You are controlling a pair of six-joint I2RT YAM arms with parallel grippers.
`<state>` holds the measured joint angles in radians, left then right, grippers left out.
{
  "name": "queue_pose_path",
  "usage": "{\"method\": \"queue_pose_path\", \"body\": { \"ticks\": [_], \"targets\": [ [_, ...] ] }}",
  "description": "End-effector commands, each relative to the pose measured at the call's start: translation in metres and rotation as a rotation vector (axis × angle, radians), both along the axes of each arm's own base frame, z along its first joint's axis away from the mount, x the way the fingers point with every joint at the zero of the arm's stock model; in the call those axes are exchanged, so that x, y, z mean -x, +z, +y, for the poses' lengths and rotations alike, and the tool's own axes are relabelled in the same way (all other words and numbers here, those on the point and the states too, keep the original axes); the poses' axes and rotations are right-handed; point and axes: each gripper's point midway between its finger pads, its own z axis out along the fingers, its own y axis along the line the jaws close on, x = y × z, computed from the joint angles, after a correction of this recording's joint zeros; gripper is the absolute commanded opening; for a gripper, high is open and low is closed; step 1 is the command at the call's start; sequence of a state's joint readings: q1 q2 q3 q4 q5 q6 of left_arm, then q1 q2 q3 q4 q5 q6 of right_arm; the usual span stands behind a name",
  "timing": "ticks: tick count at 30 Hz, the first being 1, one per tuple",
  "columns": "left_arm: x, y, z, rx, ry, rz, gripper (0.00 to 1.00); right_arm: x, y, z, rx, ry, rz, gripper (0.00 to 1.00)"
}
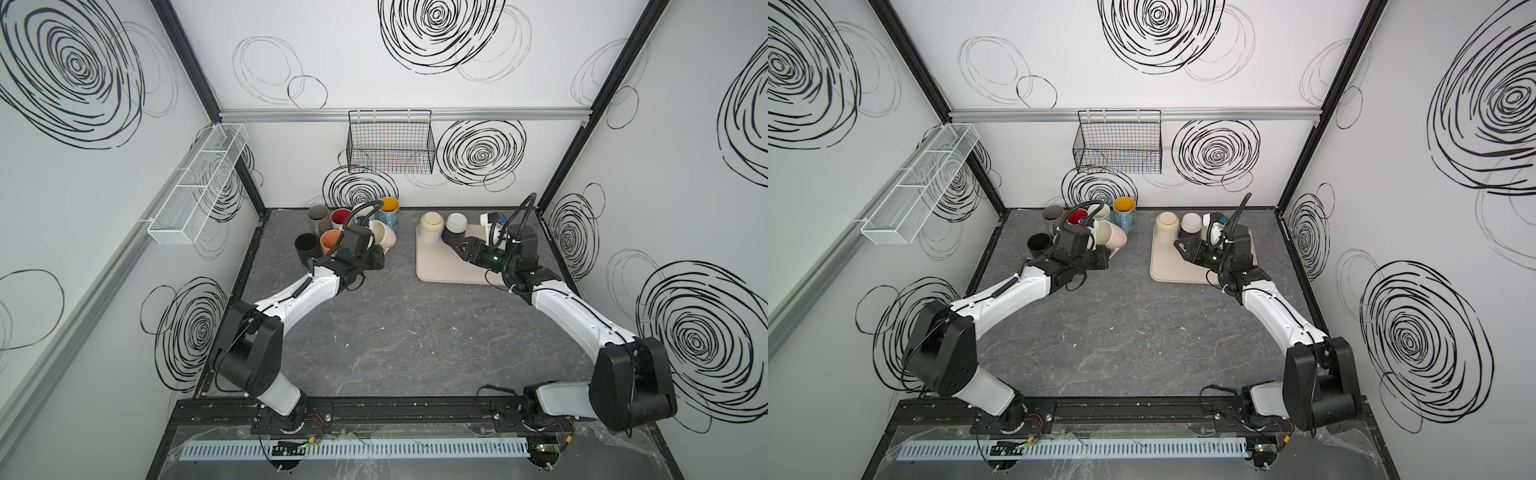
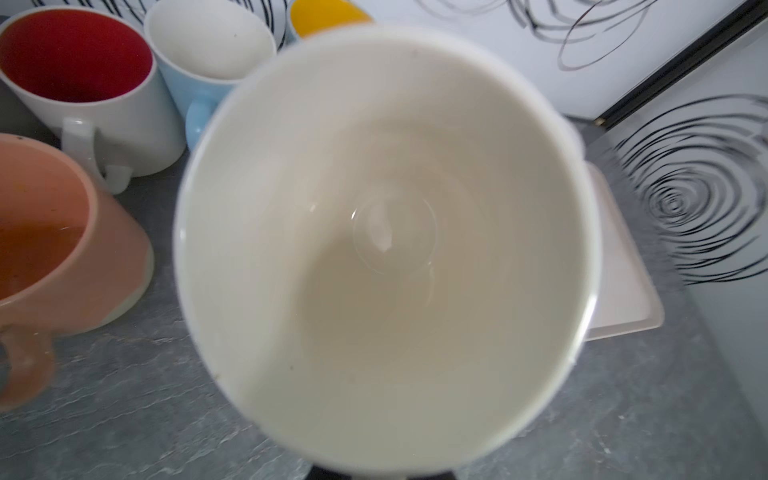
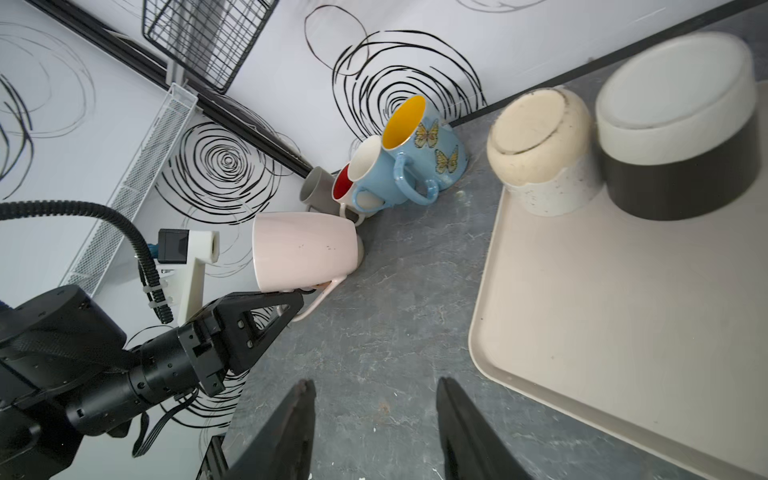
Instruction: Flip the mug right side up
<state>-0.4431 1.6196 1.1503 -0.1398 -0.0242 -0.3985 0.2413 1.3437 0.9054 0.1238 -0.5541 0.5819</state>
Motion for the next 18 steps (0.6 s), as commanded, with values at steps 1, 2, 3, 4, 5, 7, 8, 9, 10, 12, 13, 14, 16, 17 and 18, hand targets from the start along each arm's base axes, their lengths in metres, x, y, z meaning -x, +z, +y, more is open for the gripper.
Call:
{"method": "queue_pose_path", "body": {
  "ticks": [1,2,3,4,5,7,8,9,10,12,13,14,16,17,18],
  "targets": [
    [-0.015,-0.003,0.026,-0.236,0.035,0.001,0.0,0.002,-0.004,-0.012,0.06,-0.024,-0.004,0.52],
    [-0.019,-0.006,0.029,-0.271,0.046,0.014,0.0,0.001,-0.005,-0.013,0.069,-0.023,-0.001,0.52],
    [-0.022,-0.009,0.033,-0.302,0.059,0.022,0.0,0.0,-0.007,-0.015,0.08,-0.024,0.005,0.52],
    [-0.025,-0.012,0.038,-0.338,0.077,0.032,0.0,-0.002,-0.009,-0.018,0.096,-0.028,0.013,0.52],
    [-0.028,-0.015,0.044,-0.366,0.095,0.04,0.0,-0.004,-0.013,-0.02,0.112,-0.033,0.02,0.52],
    [-0.034,-0.021,0.053,-0.402,0.117,0.059,0.0,-0.009,-0.02,-0.025,0.135,-0.048,0.04,0.52],
    [-0.037,-0.023,0.056,-0.414,0.123,0.068,0.0,-0.011,-0.022,-0.026,0.138,-0.051,0.048,0.52],
    [-0.041,-0.026,0.059,-0.419,0.126,0.073,0.0,-0.013,-0.023,-0.027,0.139,-0.052,0.053,0.52],
    [-0.044,-0.029,0.061,-0.421,0.127,0.079,0.0,-0.016,-0.024,-0.027,0.139,-0.052,0.057,0.52],
    [-0.051,-0.033,0.064,-0.425,0.128,0.09,0.0,-0.02,-0.026,-0.029,0.147,-0.058,0.066,0.52],
    [-0.054,-0.035,0.065,-0.432,0.129,0.096,0.0,-0.024,-0.027,-0.031,0.153,-0.065,0.068,0.52],
    [-0.057,-0.037,0.066,-0.439,0.131,0.099,0.0,-0.027,-0.027,-0.033,0.162,-0.071,0.067,0.52],
    [-0.062,-0.042,0.067,-0.44,0.131,0.107,0.0,-0.036,-0.028,-0.038,0.181,-0.091,0.062,0.53],
    [-0.064,-0.044,0.07,-0.448,0.136,0.112,0.0,-0.043,-0.028,-0.042,0.19,-0.106,0.061,0.53],
    [-0.066,-0.046,0.07,-0.455,0.137,0.116,0.0,-0.048,-0.029,-0.045,0.196,-0.118,0.064,0.53]
  ]
}}
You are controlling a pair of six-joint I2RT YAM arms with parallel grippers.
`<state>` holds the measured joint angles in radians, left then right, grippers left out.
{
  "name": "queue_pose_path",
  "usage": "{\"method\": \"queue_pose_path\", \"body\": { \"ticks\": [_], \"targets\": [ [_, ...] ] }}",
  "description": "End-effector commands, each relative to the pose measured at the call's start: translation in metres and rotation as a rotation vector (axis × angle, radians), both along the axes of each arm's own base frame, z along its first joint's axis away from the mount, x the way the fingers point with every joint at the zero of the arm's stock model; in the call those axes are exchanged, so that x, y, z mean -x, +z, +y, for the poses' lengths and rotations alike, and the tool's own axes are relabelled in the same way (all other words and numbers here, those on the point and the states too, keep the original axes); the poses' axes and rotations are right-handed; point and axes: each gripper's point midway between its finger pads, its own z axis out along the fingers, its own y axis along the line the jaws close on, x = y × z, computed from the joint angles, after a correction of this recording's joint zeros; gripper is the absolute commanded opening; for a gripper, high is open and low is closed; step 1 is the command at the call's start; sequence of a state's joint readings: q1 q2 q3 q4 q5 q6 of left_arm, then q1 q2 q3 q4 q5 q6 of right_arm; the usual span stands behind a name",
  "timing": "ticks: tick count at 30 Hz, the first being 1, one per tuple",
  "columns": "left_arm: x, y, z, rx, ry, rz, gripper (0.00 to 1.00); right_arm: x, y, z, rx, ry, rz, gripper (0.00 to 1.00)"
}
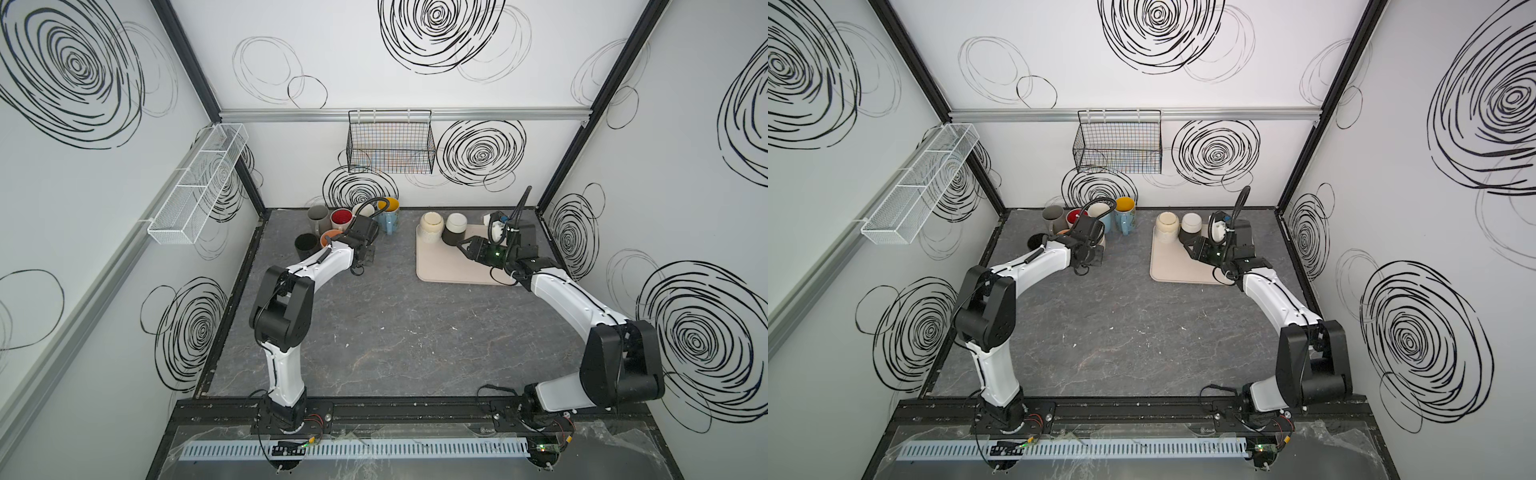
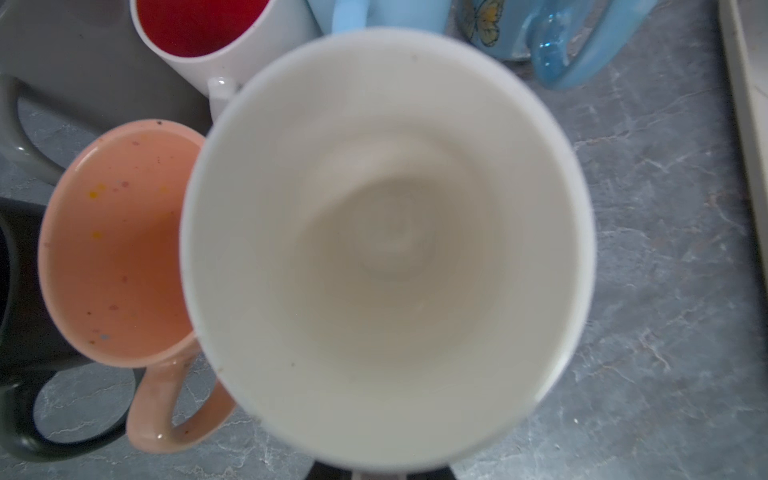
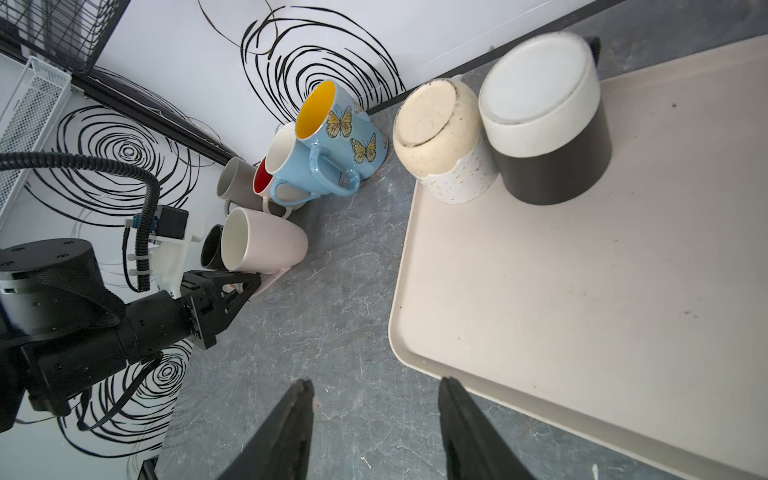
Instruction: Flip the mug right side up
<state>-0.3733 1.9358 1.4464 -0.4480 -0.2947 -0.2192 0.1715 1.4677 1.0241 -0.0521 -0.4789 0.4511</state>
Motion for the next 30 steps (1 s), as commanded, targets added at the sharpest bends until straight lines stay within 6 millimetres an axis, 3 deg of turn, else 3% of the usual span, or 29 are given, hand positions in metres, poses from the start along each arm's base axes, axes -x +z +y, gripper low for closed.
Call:
{"method": "queue_pose_path", "body": {
  "ticks": [1,6,14,18,21,30],
  "targets": [
    [-0.024,0.02,0.007,-0.034,0.014,-0.076,0.0,-0.023,0.004,-0.014,0.046,-0.043,-0.019,0.53],
    [-0.03,0.01,0.016,-0.051,0.027,-0.056,0.01,-0.056,-0.001,-0.032,0.087,-0.107,-0.019,0.53],
    [-0.031,0.0,0.022,-0.032,0.034,-0.046,0.15,-0.112,-0.006,-0.046,0.102,-0.141,-0.027,0.53],
    [-0.032,0.0,0.022,-0.032,0.035,-0.044,0.27,-0.136,-0.008,-0.049,0.118,-0.137,-0.043,0.54],
    [-0.03,0.003,0.022,-0.024,0.038,-0.053,0.37,-0.155,-0.009,-0.05,0.126,-0.123,-0.043,0.54],
    [-0.029,0.031,0.014,0.001,0.022,-0.1,0.49,-0.194,-0.009,-0.055,0.124,-0.092,-0.081,0.55]
  ]
}}
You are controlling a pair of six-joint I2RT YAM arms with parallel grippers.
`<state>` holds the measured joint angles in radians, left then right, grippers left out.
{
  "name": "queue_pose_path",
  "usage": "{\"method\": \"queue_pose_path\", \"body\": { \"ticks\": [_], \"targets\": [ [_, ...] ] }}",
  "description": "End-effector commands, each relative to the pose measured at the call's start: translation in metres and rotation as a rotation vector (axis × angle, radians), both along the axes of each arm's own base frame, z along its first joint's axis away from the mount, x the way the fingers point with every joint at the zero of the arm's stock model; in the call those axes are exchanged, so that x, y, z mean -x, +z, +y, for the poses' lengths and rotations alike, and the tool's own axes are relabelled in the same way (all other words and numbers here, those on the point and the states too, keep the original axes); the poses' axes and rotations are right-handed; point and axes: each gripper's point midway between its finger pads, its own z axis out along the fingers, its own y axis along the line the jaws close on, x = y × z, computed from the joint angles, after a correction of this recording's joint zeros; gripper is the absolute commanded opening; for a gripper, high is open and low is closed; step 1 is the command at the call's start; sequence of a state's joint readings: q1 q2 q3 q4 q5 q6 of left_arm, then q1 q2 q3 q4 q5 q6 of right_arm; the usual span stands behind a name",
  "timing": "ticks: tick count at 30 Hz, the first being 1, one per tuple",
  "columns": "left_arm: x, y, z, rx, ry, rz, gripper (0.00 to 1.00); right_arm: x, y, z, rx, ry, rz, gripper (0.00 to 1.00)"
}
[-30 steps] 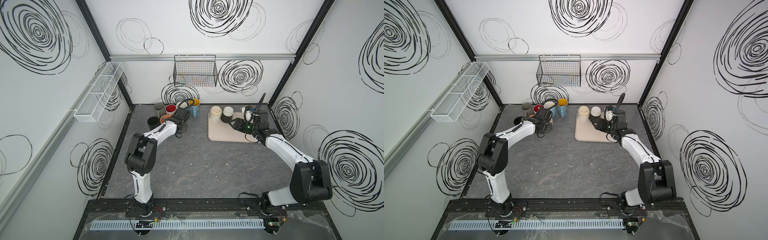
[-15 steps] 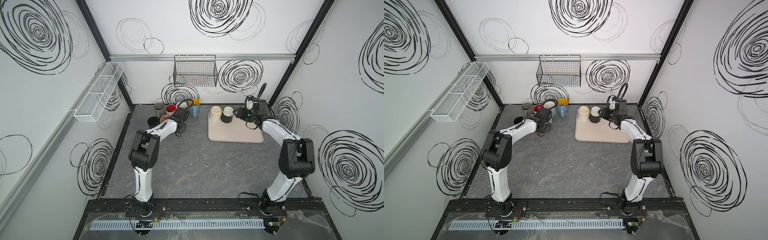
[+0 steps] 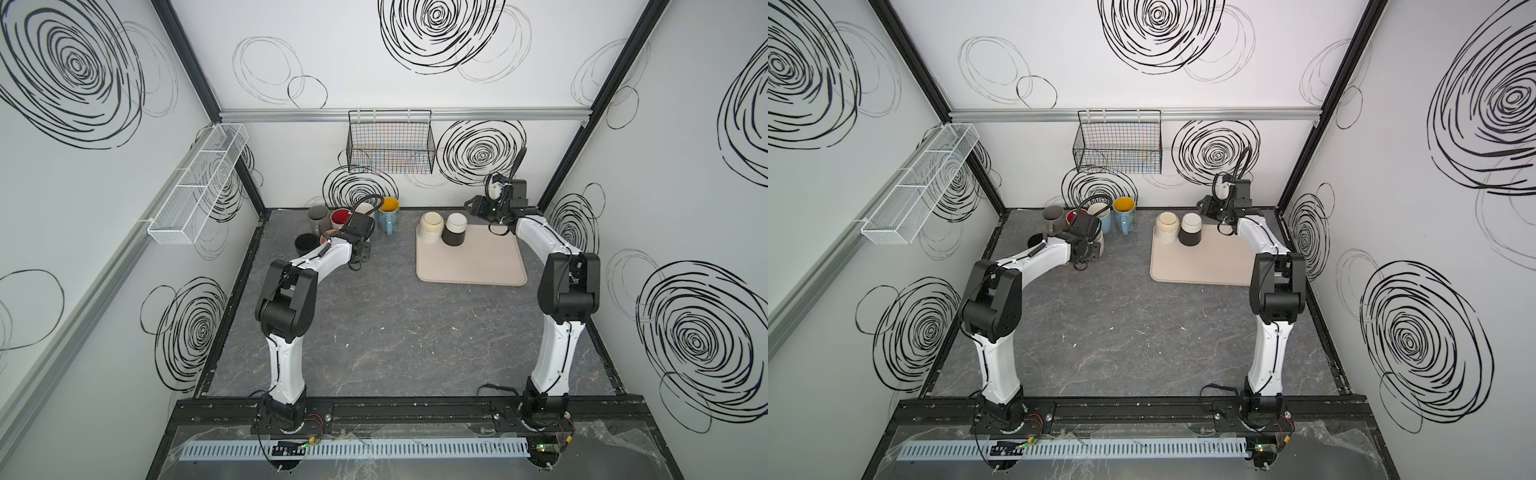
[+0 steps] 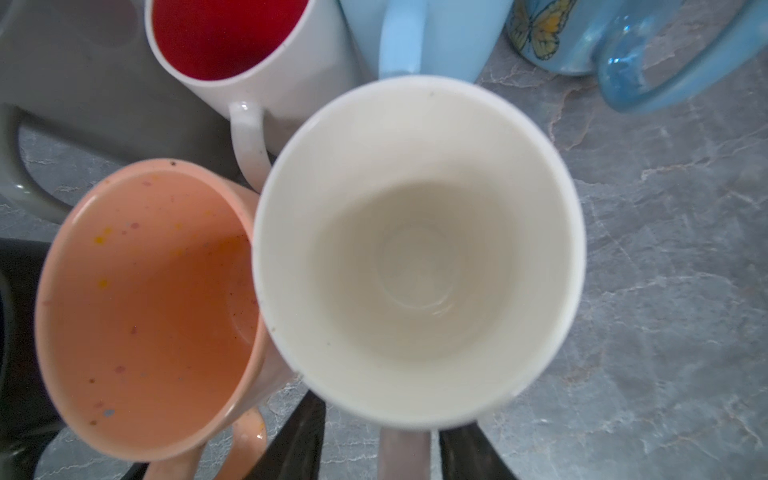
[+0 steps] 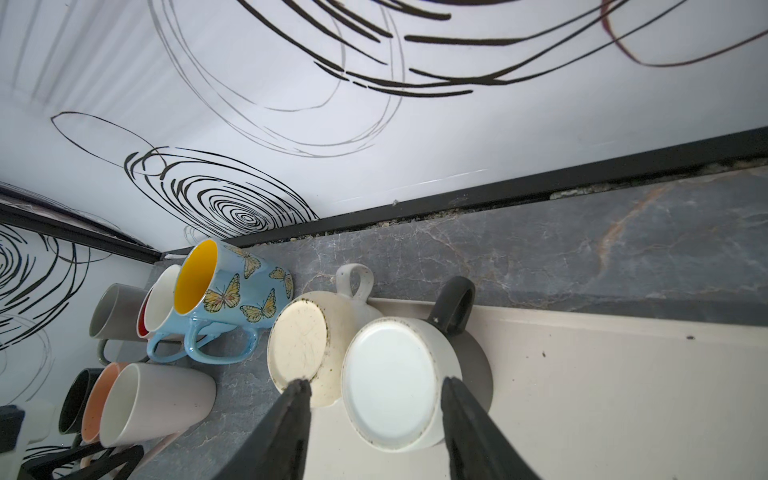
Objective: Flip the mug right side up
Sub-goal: 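Withdraw the left gripper while the right gripper descends onto the black-and-white mug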
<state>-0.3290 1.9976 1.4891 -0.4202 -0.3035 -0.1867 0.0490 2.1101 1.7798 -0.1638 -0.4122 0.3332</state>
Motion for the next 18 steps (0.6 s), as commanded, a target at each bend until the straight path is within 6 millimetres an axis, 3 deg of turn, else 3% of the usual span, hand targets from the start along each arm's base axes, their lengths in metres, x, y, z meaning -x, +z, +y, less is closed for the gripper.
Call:
{"method": "queue_pose_path", "body": {
  "ticks": [1,10,18],
  "targets": [
    [-0.008,0.045,-0.005,0.027,-0.007,-0.098,0.5,-0.011,-0.001,-0.002,0.004,0.033,-0.011,0.55],
    [0.005,0.076,-0.023,0.048,-0.048,-0.147,0.57,-0.035,-0.026,0.0,0.0,0.093,-0.002,0.56],
    [0.016,0.095,-0.05,0.095,-0.094,-0.196,0.58,-0.034,-0.046,0.007,-0.016,0.152,0.035,0.56]
  ]
}}
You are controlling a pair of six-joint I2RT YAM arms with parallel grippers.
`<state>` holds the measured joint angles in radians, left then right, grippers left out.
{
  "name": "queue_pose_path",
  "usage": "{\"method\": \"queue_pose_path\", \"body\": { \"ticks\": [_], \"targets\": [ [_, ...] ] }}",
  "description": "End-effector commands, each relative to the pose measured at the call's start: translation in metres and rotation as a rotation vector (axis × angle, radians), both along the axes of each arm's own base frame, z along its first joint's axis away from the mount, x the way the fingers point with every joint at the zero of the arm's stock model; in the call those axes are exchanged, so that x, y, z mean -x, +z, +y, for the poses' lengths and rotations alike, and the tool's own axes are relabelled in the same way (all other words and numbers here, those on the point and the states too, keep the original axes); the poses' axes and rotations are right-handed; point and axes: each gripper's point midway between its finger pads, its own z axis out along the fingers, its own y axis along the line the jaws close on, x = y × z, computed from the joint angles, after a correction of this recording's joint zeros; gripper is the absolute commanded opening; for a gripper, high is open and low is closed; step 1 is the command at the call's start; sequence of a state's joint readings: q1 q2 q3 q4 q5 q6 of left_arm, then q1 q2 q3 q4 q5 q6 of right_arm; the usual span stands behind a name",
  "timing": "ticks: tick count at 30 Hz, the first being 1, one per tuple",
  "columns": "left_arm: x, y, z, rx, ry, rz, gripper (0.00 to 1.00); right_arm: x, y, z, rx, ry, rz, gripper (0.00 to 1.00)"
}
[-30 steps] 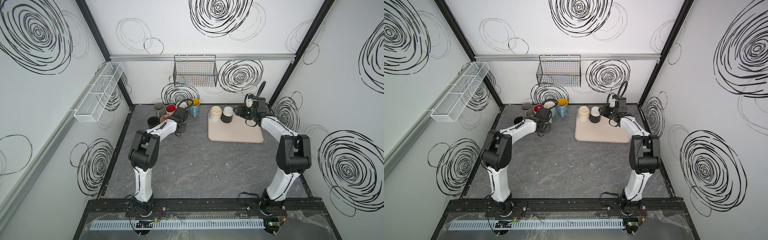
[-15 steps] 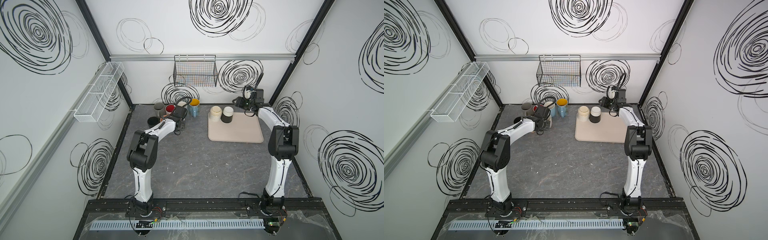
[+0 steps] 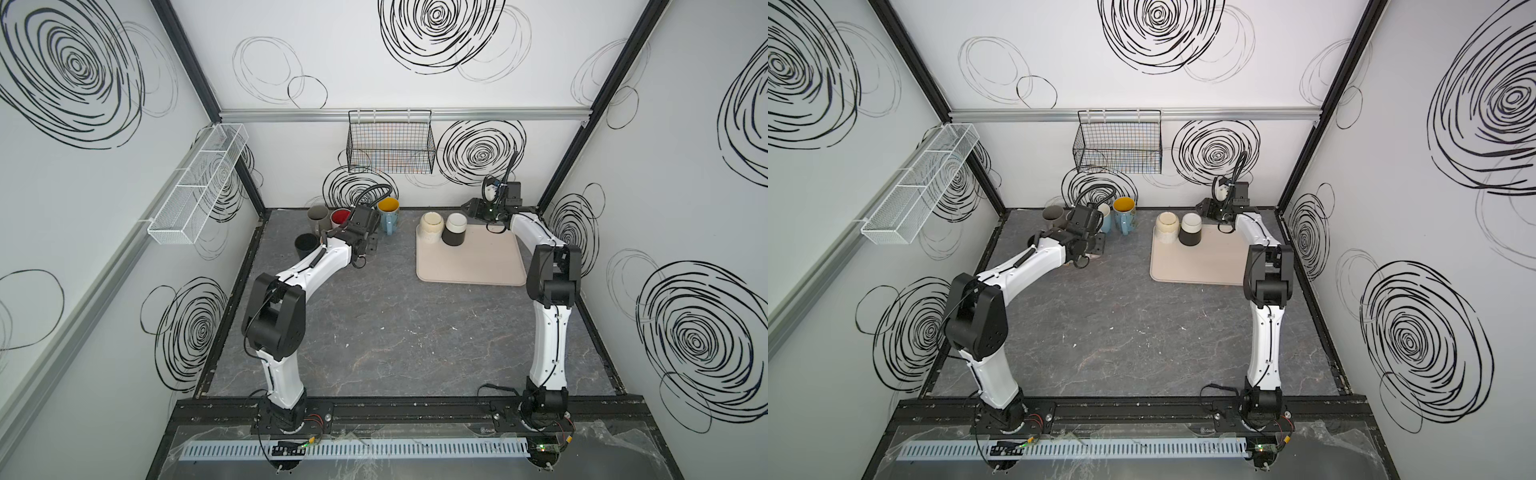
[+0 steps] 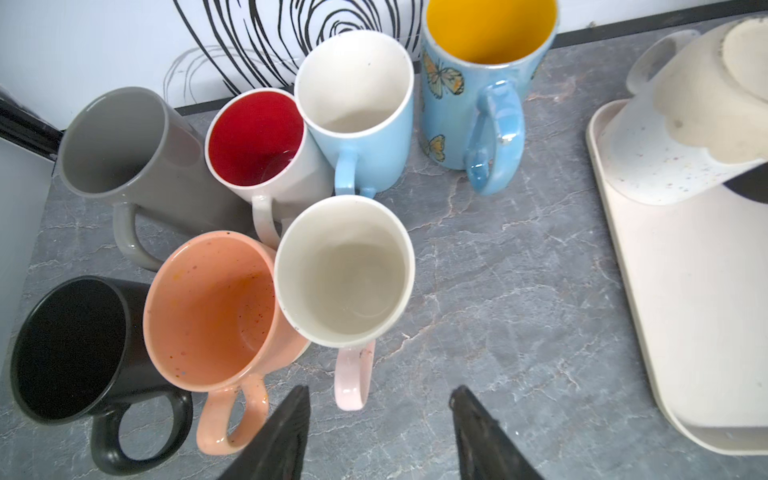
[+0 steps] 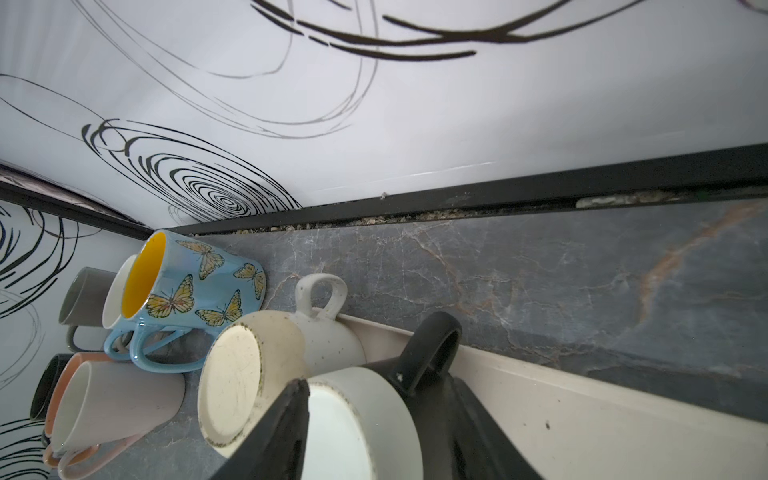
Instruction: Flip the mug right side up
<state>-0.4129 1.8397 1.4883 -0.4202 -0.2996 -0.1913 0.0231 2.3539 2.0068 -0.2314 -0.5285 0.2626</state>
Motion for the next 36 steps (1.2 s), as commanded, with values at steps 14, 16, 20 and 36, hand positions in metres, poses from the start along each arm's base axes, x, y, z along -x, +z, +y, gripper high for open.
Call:
{"method": "queue_pose_path", "body": {
  "ticks": [14,16,20,36],
  "targets": [
    [0.014,0.026,-0.111,0.252,-0.212,-0.106,0.59,0.035,-0.011,0.015,-0.044,0.113,0.061,0.4],
    [0.014,0.022,-0.125,0.278,-0.239,-0.108,0.58,0.044,-0.01,0.015,-0.052,0.107,0.06,0.36],
    [0.015,0.014,-0.145,0.323,-0.272,-0.099,0.58,0.065,-0.009,0.015,-0.063,0.1,0.065,0.3],
    [0.02,-0.015,-0.192,0.384,-0.334,-0.067,0.58,0.04,-0.009,-0.022,0.17,-0.08,0.025,0.51]
  ]
}}
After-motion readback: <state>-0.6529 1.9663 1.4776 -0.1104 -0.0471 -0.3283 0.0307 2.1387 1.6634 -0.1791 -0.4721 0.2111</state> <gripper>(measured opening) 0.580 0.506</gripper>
